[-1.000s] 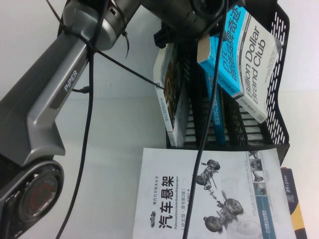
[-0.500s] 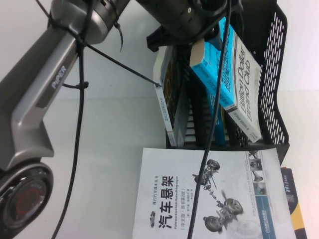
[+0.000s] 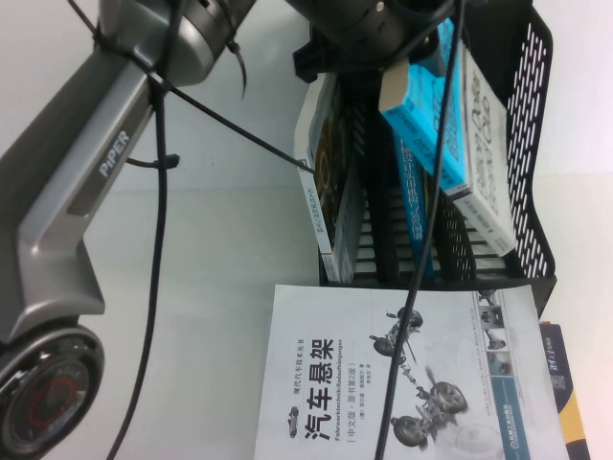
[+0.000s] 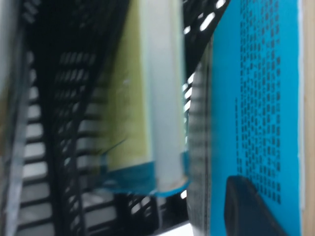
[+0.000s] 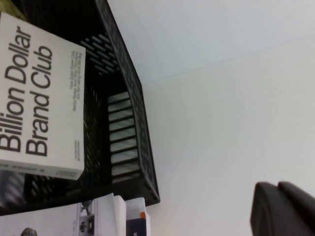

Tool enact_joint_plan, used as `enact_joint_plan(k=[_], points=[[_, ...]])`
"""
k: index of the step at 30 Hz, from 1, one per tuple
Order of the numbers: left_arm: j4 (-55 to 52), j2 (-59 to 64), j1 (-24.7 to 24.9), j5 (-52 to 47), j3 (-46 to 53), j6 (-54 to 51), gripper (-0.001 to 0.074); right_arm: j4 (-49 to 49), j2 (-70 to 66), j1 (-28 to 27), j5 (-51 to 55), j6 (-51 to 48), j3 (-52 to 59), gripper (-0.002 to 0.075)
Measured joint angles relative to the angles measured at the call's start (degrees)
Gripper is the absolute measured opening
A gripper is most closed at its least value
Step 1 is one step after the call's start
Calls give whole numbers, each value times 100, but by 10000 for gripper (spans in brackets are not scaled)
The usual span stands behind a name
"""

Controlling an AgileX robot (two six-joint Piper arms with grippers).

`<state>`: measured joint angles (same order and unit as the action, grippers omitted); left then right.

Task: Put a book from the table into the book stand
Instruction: Place the book on the book shelf

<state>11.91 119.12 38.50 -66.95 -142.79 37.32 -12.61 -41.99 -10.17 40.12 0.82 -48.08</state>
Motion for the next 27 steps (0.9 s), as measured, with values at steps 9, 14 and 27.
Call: enact_joint_plan(k=[9, 14, 27], points=[[-133, 103, 159, 483, 0, 127, 181, 0, 0, 0, 0, -21, 0, -2], [-208, 139, 159, 691, 0, 177, 181, 0, 0, 0, 8, -21, 0, -2], [-621, 527, 183, 816, 0, 248, 181, -54, 0, 0, 23, -82, 0, -2]])
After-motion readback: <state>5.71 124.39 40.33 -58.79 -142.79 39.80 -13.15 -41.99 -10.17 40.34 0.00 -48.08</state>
